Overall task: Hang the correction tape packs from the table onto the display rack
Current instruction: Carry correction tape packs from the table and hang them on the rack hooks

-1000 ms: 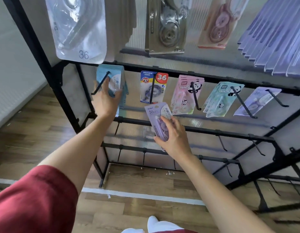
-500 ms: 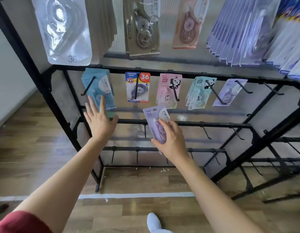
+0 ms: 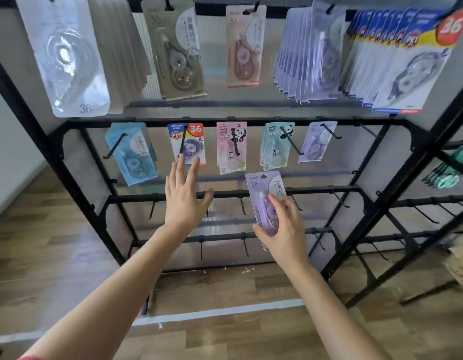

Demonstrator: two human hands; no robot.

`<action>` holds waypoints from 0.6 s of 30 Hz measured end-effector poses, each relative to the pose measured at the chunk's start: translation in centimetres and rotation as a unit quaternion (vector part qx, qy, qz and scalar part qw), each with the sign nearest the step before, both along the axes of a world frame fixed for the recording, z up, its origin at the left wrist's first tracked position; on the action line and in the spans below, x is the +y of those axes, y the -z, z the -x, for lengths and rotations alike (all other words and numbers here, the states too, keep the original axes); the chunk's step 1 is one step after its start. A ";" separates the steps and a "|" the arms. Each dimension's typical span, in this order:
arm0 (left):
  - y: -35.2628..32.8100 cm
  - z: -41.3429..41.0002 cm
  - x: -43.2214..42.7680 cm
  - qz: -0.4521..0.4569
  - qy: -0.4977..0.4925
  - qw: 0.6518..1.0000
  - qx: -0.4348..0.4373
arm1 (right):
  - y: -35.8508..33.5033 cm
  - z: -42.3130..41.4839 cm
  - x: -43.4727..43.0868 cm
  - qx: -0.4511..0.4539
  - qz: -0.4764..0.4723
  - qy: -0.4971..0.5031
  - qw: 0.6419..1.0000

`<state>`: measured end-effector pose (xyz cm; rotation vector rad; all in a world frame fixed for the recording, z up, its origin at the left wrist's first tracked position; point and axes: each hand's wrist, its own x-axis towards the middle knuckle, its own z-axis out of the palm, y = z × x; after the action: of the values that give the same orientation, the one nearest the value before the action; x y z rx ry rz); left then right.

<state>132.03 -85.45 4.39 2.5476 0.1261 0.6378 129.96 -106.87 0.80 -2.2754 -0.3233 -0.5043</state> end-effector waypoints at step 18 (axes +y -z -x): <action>-0.1 -5.5 -14.4 -0.053 -0.060 0.996 -0.050 | 0.0 -10.3 -14.1 -0.129 -0.005 0.038 0.991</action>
<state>137.55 -99.86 4.48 2.6182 0.2174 0.8380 140.29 -120.99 0.76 -2.2219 -0.3613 -0.8424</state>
